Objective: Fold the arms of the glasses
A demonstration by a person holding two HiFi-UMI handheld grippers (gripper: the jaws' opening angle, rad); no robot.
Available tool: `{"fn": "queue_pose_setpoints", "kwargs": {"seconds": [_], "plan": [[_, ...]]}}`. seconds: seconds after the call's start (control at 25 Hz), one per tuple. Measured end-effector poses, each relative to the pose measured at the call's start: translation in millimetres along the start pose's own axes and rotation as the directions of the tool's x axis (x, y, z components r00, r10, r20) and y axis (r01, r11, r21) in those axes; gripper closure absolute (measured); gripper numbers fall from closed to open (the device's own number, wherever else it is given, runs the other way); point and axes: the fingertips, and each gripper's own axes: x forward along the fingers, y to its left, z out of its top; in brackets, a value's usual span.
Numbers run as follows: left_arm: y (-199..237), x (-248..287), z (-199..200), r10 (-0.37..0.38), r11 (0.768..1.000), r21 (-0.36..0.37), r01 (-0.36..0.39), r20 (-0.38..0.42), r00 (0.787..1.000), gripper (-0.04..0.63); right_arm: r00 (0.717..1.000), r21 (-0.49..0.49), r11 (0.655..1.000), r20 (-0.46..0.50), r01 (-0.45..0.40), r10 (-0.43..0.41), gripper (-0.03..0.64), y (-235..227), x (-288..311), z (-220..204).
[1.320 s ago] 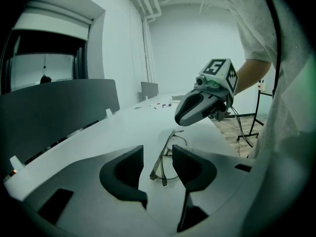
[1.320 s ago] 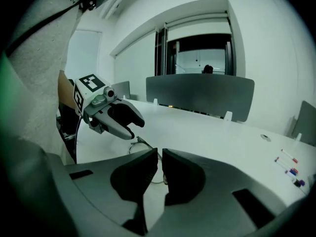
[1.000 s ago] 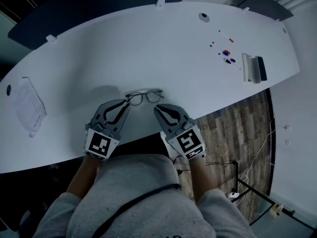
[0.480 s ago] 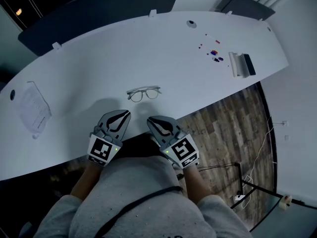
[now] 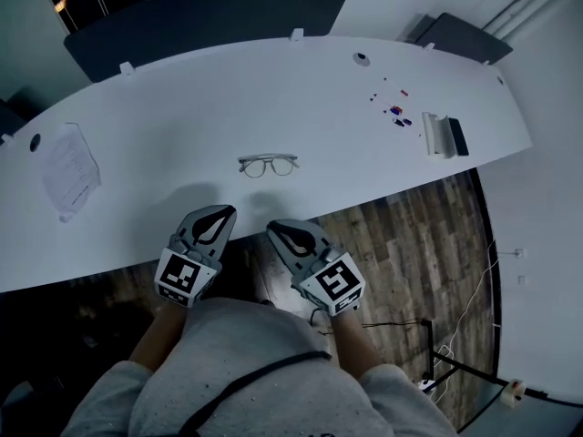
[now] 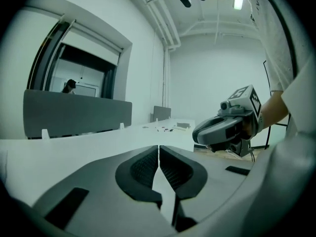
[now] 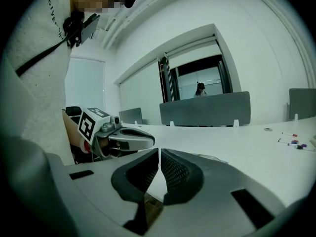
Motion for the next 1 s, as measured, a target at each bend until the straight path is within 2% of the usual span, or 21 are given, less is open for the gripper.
{"fn": "queue_pose_setpoints", "kwargs": {"seconds": [0.12, 0.52, 1.0], "plan": [[-27.6, -14.9, -2.1, 0.030, 0.999, -0.013, -0.030, 0.001, 1.000, 0.574, 1.000, 0.005, 1.000, -0.003, 0.011, -0.011, 0.588, 15.0, -25.2, -8.7], [-127.7, -72.7, -15.5, 0.056, 0.998, -0.016, -0.056, 0.003, 0.998, 0.575, 0.999, 0.033, 0.999, 0.036, 0.019, -0.020, 0.588, 78.4, -108.4, -37.8], [-190.9, -127.5, -11.2, 0.071, 0.996, -0.051, -0.069, 0.037, 0.997, 0.577, 0.995, 0.004, 0.999, 0.098, 0.037, -0.037, 0.594, 141.7, -166.9, -38.6]]}}
